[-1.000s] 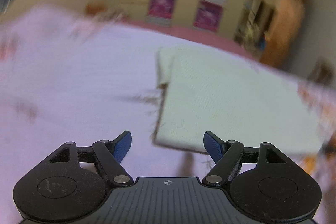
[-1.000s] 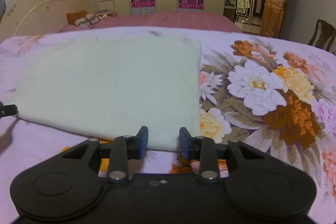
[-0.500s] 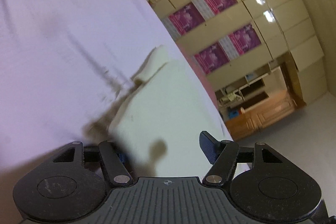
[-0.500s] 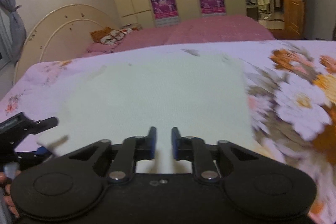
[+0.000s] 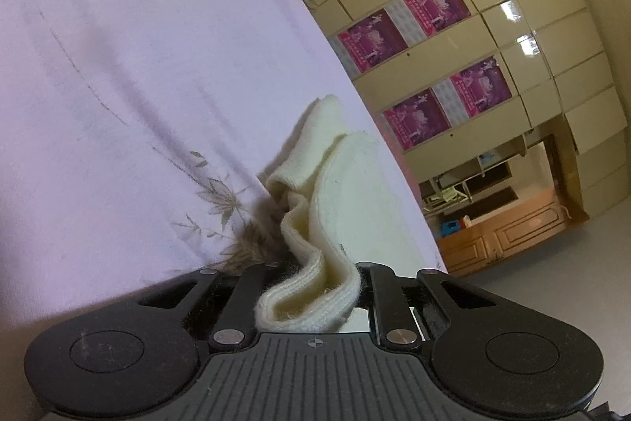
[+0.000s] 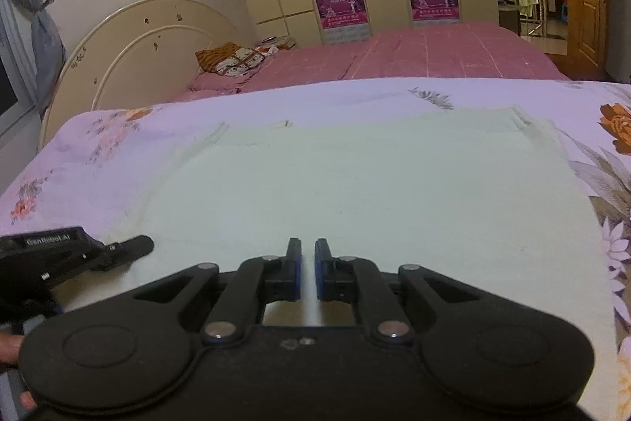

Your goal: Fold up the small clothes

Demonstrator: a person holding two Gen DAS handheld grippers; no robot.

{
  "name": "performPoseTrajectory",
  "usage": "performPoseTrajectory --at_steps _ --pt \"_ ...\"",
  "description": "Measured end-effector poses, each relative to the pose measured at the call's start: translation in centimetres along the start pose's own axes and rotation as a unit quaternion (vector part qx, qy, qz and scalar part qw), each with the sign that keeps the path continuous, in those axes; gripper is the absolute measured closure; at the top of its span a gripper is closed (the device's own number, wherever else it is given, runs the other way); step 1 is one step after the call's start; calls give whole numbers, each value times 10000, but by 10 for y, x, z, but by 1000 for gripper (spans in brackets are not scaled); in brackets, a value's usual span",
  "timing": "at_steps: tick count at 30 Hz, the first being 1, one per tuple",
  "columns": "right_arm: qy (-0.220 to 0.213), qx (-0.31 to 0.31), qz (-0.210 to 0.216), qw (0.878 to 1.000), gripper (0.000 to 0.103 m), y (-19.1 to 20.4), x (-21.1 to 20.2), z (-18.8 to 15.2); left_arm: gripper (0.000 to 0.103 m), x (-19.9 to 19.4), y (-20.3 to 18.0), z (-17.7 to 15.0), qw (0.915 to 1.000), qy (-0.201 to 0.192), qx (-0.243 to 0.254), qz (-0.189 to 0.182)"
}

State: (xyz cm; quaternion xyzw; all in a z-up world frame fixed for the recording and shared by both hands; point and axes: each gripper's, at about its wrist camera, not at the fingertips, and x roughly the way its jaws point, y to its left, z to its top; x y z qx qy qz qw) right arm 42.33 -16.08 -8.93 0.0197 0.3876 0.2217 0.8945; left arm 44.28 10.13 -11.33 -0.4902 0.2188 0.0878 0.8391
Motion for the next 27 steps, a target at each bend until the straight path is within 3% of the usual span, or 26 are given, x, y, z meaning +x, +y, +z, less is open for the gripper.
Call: performPoseTrajectory --at_steps 7,11,16,21,25,27 --pt "50 -65 -99 9999 100 0 4 -2 95 -23 -26 10 9975 -5 707 -10" --pt "32 108 -37 9999 100 -5 4 -2 95 -38 -65 14 9898 2 1403 -246" --pt "-177 1055 177 9941 96 -32 -16 0 95 -40 -123 4 9724 210 2258 -550" --pt "-582 1932 155 9793 93 -79 -55 -6 95 -27 -177 -30 9517 594 2894 -839" --pt "-780 2467 150 9658 91 -123 -87 -15 94 -7 -206 -73 9363 1168 3211 -815" --pt "-798 2738 209 9582 85 -142 -98 -21 93 11 -217 -102 9206 1715 3451 -631"
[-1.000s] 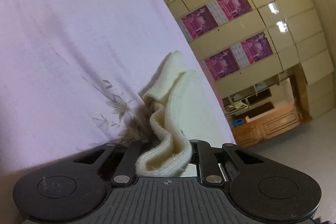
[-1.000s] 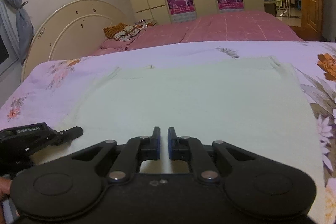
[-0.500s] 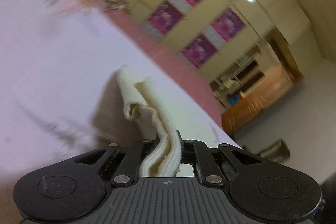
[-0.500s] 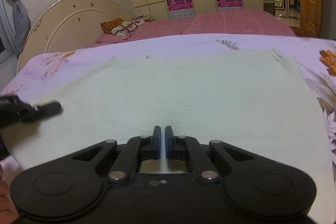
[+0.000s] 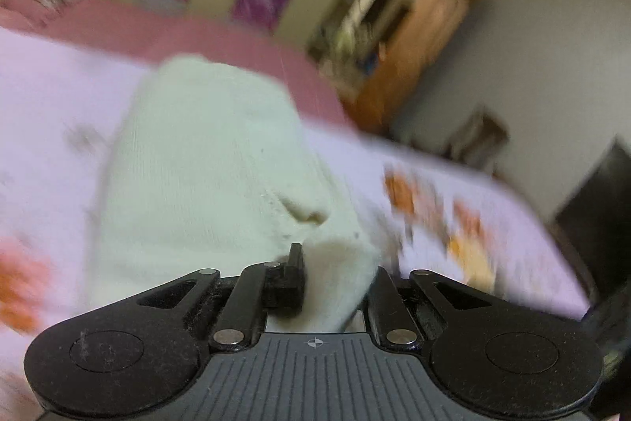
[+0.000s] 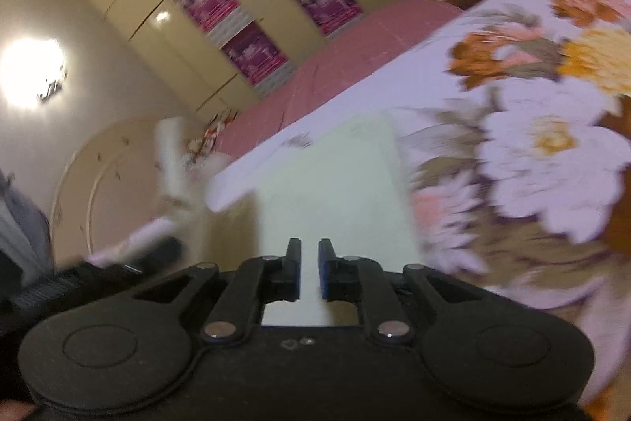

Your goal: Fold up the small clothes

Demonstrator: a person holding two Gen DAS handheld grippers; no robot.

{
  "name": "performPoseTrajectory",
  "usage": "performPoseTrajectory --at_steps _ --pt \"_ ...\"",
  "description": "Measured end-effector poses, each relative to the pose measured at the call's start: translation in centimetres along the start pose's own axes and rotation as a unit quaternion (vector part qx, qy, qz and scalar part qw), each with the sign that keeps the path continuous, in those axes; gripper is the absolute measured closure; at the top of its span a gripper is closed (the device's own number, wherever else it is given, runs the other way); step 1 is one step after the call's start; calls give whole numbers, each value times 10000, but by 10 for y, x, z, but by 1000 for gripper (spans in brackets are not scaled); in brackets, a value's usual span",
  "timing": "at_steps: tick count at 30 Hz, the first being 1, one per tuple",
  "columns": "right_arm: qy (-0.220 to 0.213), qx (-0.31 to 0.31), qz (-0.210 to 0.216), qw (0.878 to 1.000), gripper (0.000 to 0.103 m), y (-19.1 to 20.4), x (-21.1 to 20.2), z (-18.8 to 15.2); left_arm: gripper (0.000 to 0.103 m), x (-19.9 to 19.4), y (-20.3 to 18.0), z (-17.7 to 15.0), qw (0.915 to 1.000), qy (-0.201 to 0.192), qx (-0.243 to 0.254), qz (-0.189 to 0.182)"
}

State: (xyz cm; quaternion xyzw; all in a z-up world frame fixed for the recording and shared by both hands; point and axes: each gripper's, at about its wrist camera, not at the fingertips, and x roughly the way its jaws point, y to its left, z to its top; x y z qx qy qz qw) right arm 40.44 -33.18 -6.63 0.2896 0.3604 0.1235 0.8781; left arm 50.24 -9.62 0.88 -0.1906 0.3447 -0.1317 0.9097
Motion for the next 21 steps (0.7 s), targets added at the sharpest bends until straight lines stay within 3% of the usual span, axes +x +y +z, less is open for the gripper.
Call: performPoseTrajectory --at_steps 1,2,3,6,10,14,17,21 --pt "10 131 -1 9999 79 -9 -5 3 74 7 -11 -5 9996 259 137 -20" --pt "16 258 -20 9997 77 -19 -9 6 48 8 -20 -11 9984 449 295 -181" --pt "-5 355 -59 9994 74 -27 -14 8 44 0 -25 -14 9978 400 345 -395" --pt "-31 570 -31 9984 74 -42 -21 12 45 -39 -11 -8 9972 -65 121 -734" --pt "64 388 293 9988 73 -31 -13 15 45 -75 59 20 9963 -744 -437 -53" --pt "338 6 528 9980 59 -6 15 13 45 -80 125 35 9929 -619 -897 485" --pt "502 -221 524 9971 57 7 38 11 45 -72 142 33 9938 -311 -951 490" --pt "646 -320 378 9967 58 11 62 12 45 -70 147 27 9942 -274 -942 434"
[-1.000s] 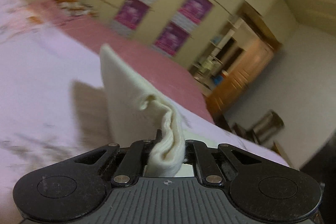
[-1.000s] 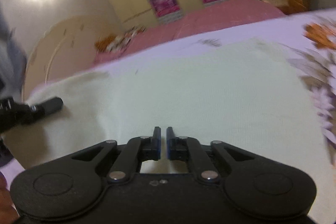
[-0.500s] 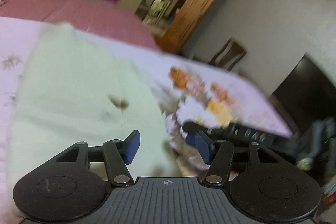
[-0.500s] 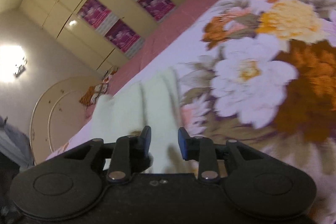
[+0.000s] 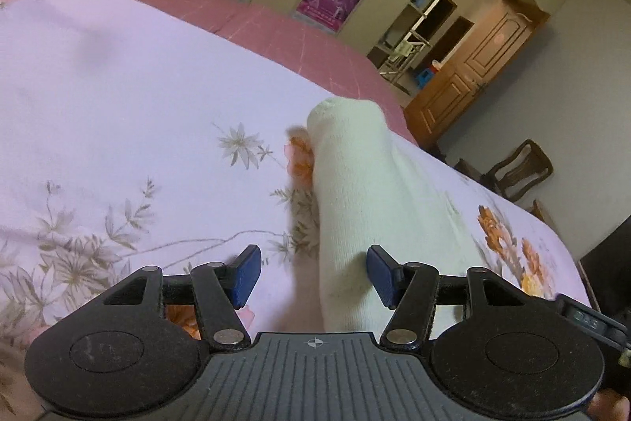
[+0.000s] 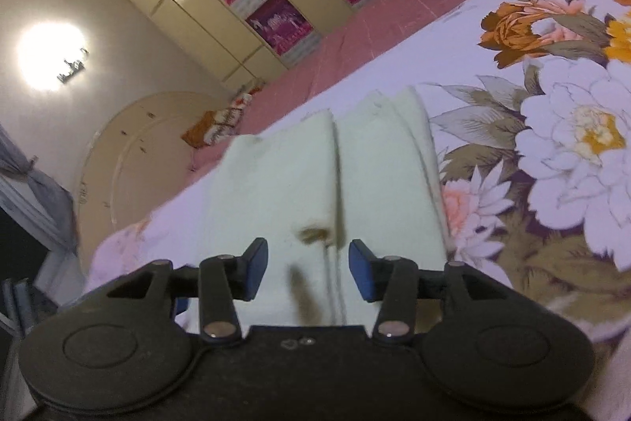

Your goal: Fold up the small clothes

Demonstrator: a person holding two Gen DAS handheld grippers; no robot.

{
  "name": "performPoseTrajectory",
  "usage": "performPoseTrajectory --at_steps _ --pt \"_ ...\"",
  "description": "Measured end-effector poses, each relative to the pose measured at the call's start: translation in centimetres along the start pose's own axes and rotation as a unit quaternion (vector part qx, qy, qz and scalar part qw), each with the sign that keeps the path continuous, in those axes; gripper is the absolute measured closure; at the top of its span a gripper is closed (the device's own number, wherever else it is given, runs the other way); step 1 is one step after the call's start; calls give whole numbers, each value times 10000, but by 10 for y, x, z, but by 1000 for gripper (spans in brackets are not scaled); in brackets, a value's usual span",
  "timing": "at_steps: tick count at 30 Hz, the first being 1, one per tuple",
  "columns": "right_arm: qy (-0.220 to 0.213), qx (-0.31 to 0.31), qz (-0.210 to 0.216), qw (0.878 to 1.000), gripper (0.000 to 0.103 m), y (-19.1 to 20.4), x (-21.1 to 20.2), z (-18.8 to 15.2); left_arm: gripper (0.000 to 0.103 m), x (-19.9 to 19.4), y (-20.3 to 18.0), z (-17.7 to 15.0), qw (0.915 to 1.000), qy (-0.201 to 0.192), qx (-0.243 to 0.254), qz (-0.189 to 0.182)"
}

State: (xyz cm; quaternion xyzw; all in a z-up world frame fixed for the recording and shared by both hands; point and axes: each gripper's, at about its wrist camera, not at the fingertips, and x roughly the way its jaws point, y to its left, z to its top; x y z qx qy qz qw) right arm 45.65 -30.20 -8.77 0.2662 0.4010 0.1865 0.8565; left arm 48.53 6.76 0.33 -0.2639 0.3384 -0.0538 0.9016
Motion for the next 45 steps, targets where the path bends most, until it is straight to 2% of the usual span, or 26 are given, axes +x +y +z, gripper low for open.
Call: performPoseTrajectory --at_steps 3,6,9,10,14,15,16,20,26,29,32,35,37,39,42,45 --pt "152 12 87 9998 58 -2 11 3 45 7 0 -4 9999 26 -94 -40" --pt "304 82 378 9988 61 -3 16 4 45 17 8 -5 9999 42 -110 -93" --pt "325 153 349 9987 67 -5 22 6 45 28 13 -6 9998 66 -123 -153" --pt "315 209 371 9986 67 -6 24 7 45 39 10 -6 9998 70 -104 -157" --pt "357 81 401 9985 66 1 27 7 45 39 11 -6 9998 78 -23 -161" --pt "363 -29 335 9988 79 5 28 7 45 38 11 -5 9998 91 -22 -161" --pt "384 -197 242 9988 86 11 28 6 45 38 10 -4 9999 90 -11 -142" --pt "-10 -1262 -359 9914 88 48 15 1 45 35 -14 0 9990 -3 422 -131" --pt "-601 -1762 -610 9806 88 63 -31 4 45 34 -54 -2 9943 64 968 -446" --pt "-600 -1615 -794 9818 88 43 -41 8 45 48 -67 -10 9914 381 1235 -217" --pt "-108 -1081 -1004 9890 88 6 -16 11 45 59 -69 -21 9898 616 1272 -151" --pt "-77 -786 -772 9939 86 -10 -15 9 45 51 -66 -19 9902 524 1283 -173" --pt "-209 -786 -683 9943 77 -9 -22 10 45 44 -62 -11 9926 287 1152 -244" --pt "-401 -762 -643 9942 74 -10 -26 14 45 42 -56 1 9950 73 956 -294" --pt "-453 -453 -570 9963 74 -23 -21 29 45 50 -50 18 9972 -46 709 -217" --pt "-384 -472 -613 9963 74 -25 -4 41 45 68 -42 31 9990 -73 428 -140"
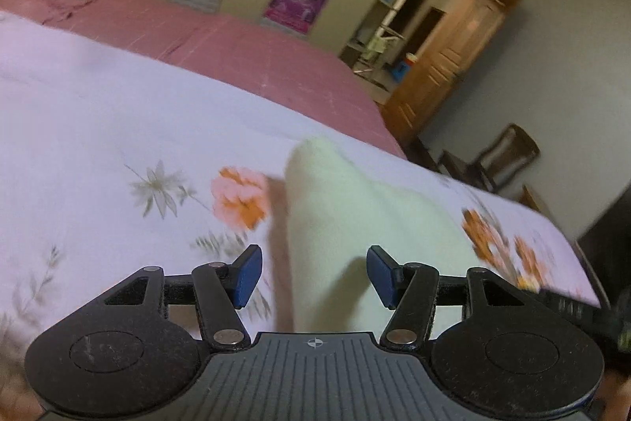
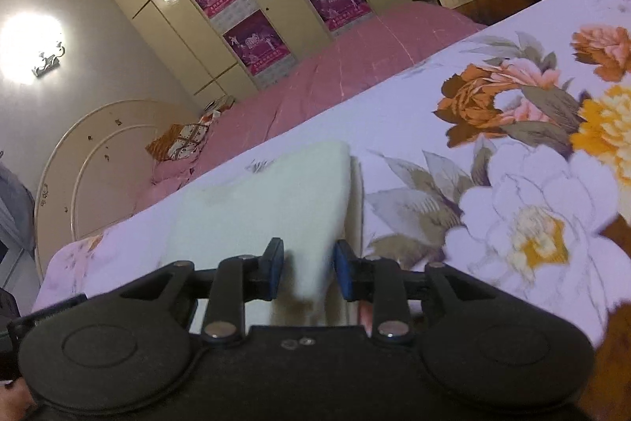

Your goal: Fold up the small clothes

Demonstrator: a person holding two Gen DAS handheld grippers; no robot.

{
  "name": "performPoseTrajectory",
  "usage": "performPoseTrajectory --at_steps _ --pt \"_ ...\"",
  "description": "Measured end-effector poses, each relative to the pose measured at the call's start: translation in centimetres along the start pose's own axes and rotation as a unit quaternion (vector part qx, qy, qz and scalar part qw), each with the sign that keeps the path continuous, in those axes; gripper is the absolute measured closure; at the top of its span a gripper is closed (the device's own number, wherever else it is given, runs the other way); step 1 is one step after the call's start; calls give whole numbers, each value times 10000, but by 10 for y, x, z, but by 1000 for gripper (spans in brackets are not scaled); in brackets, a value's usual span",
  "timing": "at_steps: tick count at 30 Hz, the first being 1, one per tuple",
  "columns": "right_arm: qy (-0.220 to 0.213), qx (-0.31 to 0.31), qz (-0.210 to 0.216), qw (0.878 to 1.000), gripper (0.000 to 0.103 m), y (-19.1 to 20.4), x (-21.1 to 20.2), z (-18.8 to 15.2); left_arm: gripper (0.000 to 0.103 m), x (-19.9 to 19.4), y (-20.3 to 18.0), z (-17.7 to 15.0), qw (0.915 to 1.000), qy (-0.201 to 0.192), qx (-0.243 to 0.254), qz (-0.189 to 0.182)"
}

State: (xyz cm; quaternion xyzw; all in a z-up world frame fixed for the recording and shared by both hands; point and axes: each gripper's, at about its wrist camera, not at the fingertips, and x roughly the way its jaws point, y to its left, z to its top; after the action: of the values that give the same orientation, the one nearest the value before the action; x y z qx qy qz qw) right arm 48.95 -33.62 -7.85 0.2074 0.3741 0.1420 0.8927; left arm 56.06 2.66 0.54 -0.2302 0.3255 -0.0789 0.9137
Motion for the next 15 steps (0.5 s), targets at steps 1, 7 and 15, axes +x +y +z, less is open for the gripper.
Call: performPoseTrajectory --at_steps 1,7,15 --pt "15 -80 -42 10000 74 2 4 1 45 7 2 3 10000 0 -76 -6" --pt "-72 -827 -481 9954 90 13 6 -10 43 47 4 5 9996 222 -135 135" --pt "-17 -845 -348 9958 75 21 -25 -9 43 -6 -13 -20 9982 234 540 72"
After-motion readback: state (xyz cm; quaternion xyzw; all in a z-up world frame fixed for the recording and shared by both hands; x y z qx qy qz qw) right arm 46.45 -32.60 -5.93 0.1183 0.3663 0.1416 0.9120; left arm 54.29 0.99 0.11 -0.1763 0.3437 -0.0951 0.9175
